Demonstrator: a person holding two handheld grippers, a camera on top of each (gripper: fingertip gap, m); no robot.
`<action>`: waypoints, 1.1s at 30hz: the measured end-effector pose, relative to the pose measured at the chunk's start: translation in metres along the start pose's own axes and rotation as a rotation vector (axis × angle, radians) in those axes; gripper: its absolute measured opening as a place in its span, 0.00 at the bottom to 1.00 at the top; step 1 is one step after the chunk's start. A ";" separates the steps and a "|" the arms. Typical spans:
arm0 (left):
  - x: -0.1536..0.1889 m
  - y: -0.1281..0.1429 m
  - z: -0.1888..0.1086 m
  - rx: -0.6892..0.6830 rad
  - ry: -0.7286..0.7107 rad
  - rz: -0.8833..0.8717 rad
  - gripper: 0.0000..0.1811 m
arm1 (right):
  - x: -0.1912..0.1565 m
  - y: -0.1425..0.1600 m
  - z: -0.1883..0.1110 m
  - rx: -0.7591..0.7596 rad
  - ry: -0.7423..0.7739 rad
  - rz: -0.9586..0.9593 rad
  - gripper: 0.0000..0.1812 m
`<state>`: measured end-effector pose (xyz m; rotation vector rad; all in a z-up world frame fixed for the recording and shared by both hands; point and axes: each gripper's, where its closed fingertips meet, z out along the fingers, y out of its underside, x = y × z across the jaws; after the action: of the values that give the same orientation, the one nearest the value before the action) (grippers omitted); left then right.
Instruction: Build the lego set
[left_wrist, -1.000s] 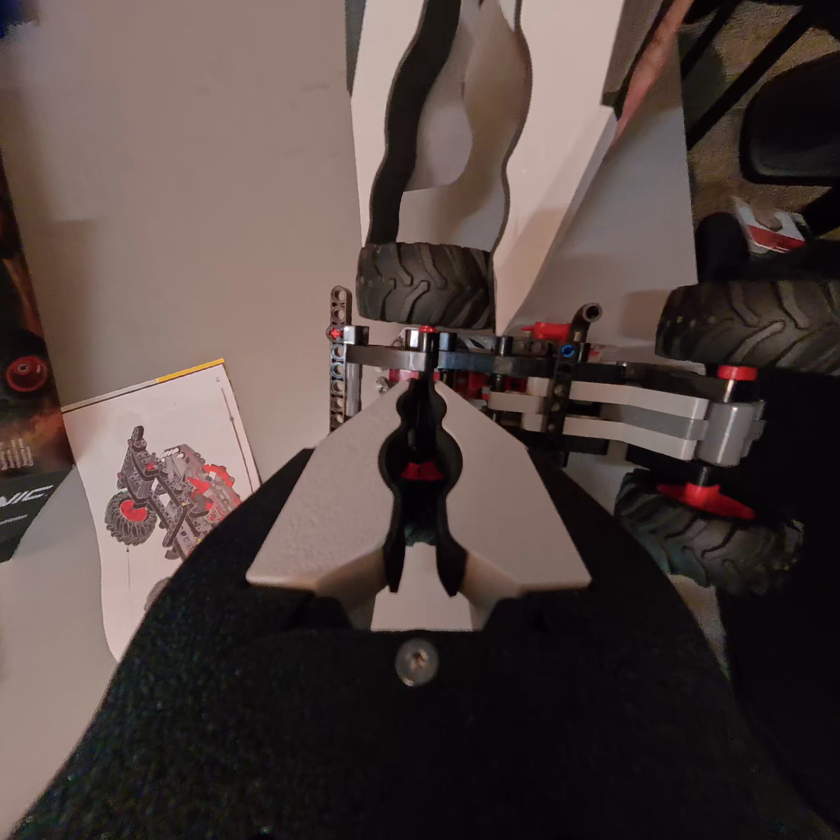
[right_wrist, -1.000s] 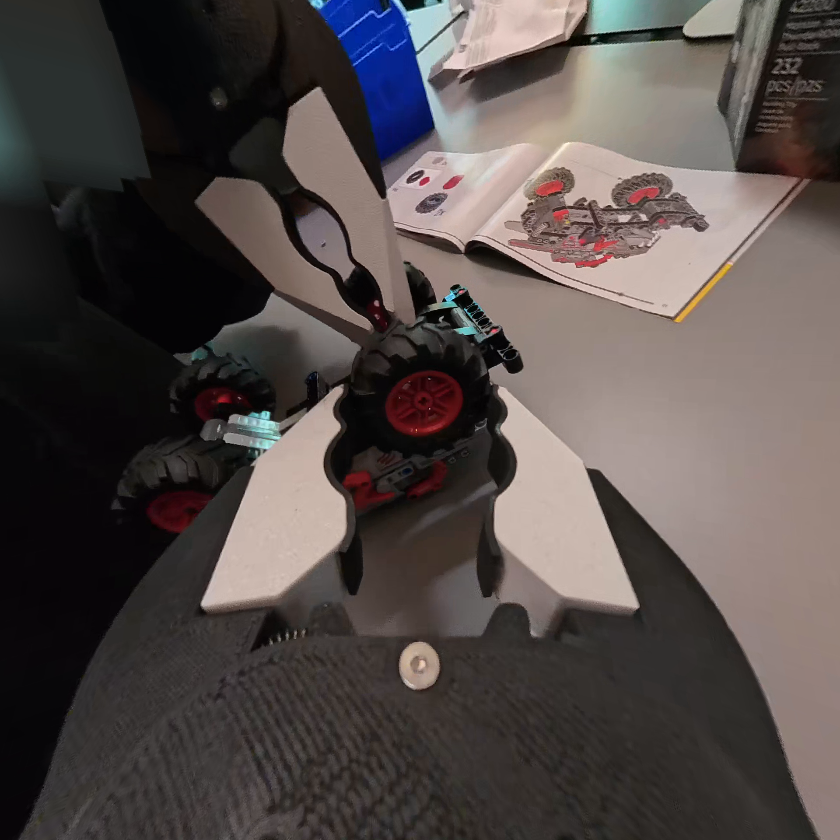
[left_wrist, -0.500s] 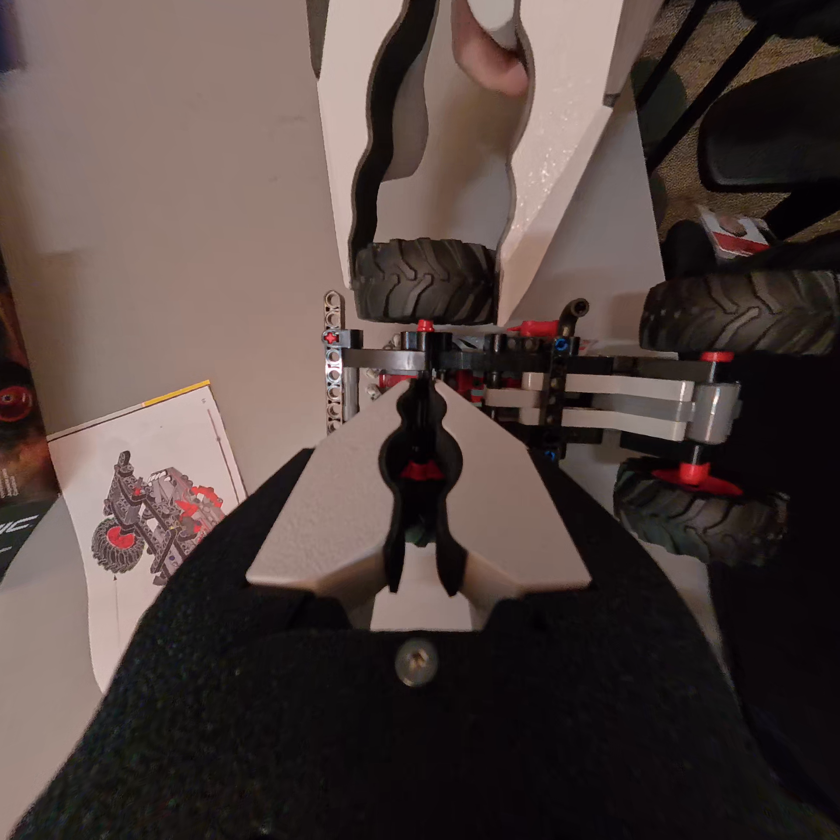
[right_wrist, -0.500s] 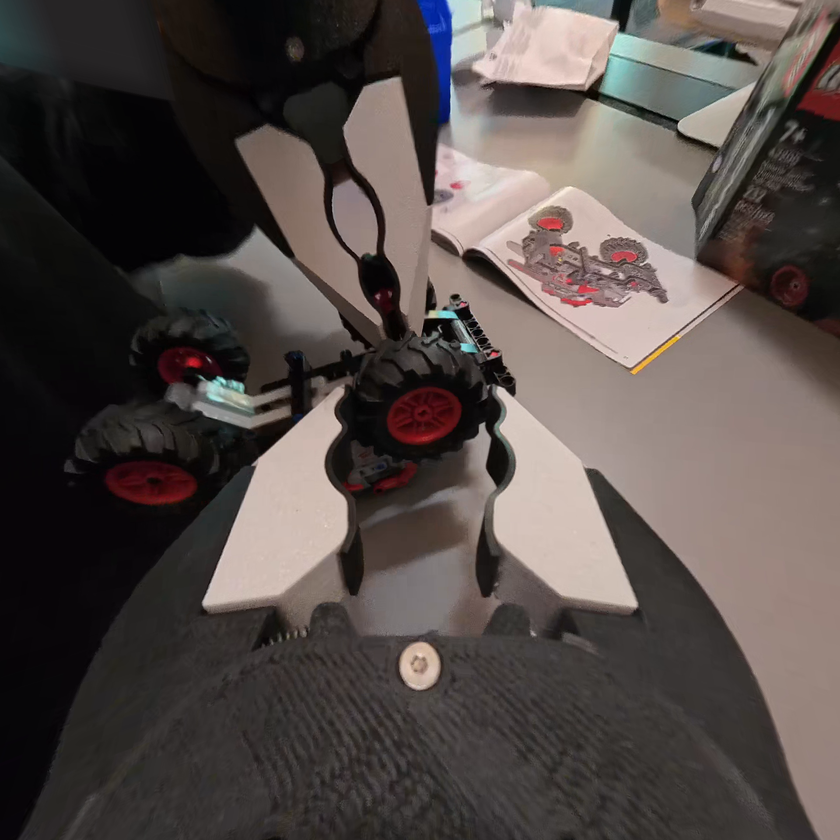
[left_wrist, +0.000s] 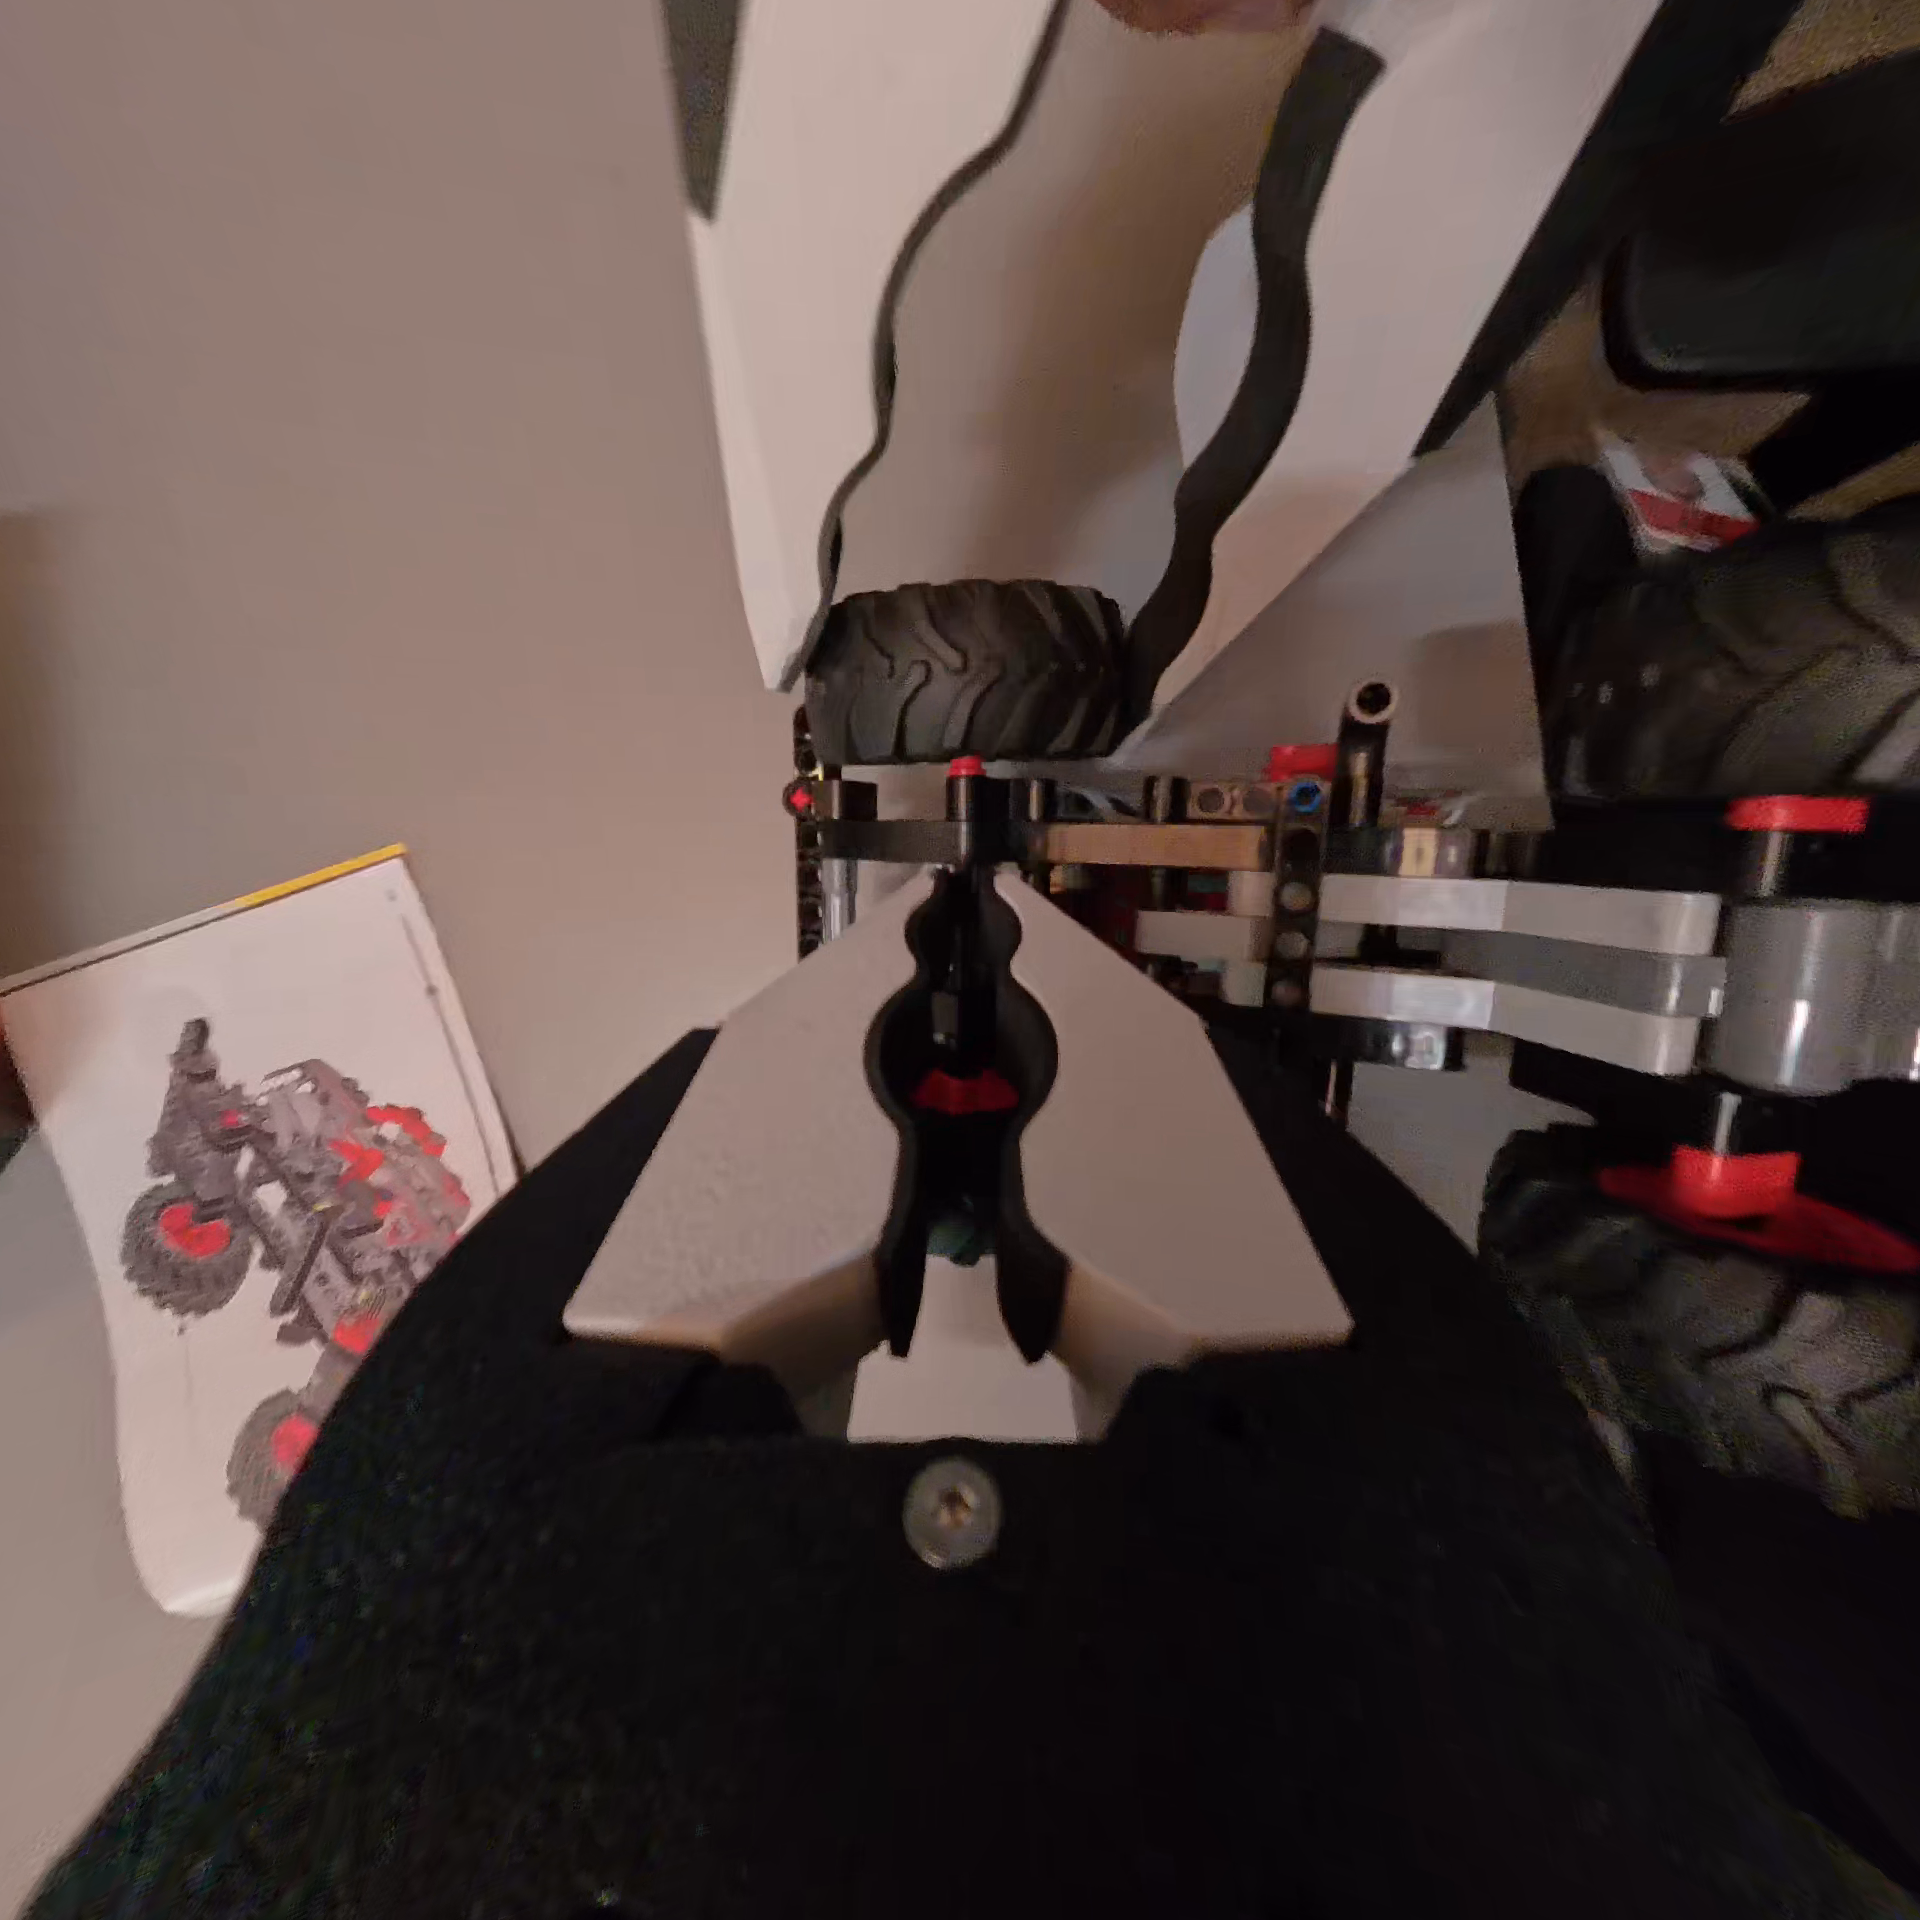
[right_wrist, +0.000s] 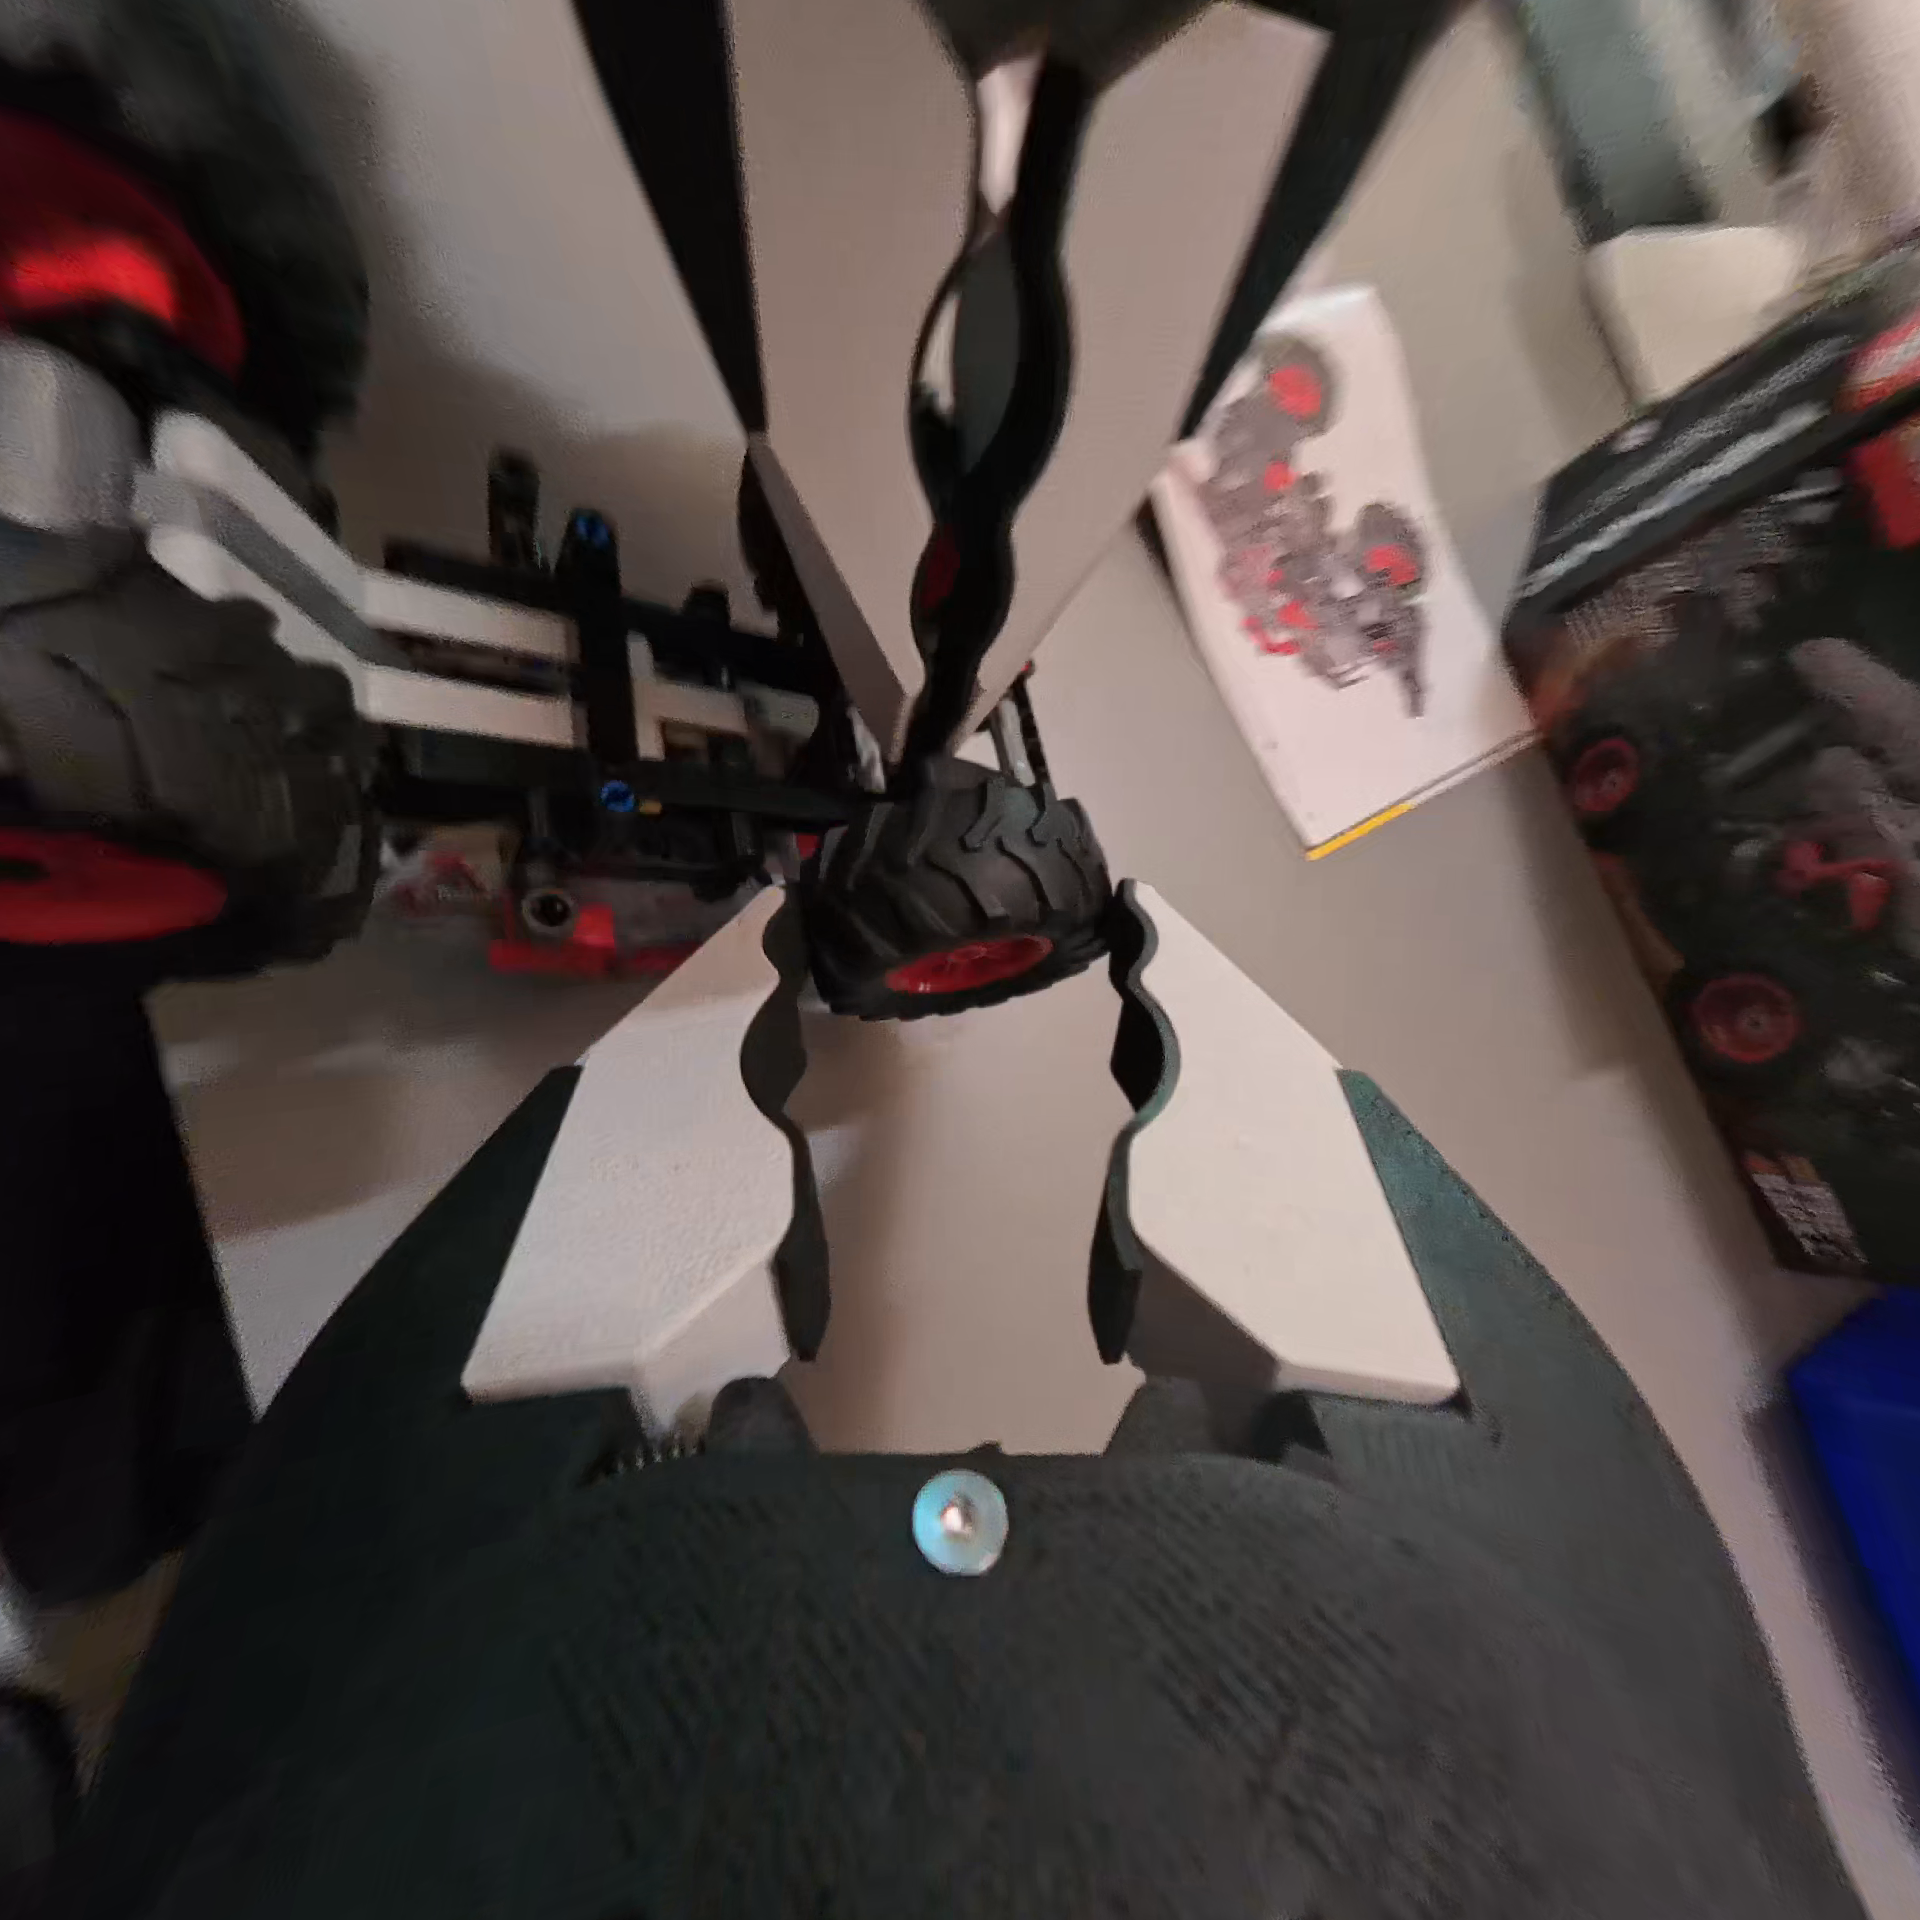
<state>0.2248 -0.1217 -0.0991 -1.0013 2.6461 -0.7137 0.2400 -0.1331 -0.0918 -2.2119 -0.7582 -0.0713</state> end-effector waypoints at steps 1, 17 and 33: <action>-0.005 -0.003 -0.004 0.030 -0.043 0.010 0.00 | 0.007 -0.004 -0.005 0.044 0.039 0.045 0.32; 0.012 -0.002 -0.053 0.529 -0.029 -0.065 0.22 | -0.010 -0.013 -0.022 0.315 -0.032 0.160 0.32; 0.032 0.007 -0.045 0.799 -0.191 0.219 0.33 | -0.019 -0.018 -0.028 0.317 -0.047 0.026 0.35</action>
<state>0.1807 -0.1221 -0.0651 -0.5040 1.9561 -1.3706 0.2199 -0.1527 -0.0657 -1.9258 -0.7129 0.1071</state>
